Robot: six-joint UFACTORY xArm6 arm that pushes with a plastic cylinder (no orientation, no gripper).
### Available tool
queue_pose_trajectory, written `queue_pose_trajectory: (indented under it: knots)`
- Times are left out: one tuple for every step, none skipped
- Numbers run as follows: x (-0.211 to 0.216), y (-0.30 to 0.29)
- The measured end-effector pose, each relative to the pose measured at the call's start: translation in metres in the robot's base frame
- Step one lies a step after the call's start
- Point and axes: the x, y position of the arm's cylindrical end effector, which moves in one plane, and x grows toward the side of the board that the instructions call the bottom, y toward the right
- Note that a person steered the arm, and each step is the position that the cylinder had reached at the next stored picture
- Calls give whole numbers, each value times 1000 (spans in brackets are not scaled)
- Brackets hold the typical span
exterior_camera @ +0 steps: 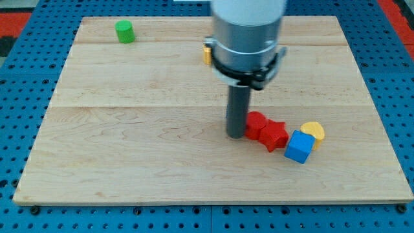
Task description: Move the blue triangle above the red circle
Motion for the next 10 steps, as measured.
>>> queue_pose_trajectory:
  knots:
    - [3, 19]
    - [-4, -6]
    - [-22, -48]
    - [-32, -53]
    - [-33, 1]
    - [-59, -5]
    - [-78, -5]
    - [-83, -1]
    - [-70, 14]
    - [-63, 12]
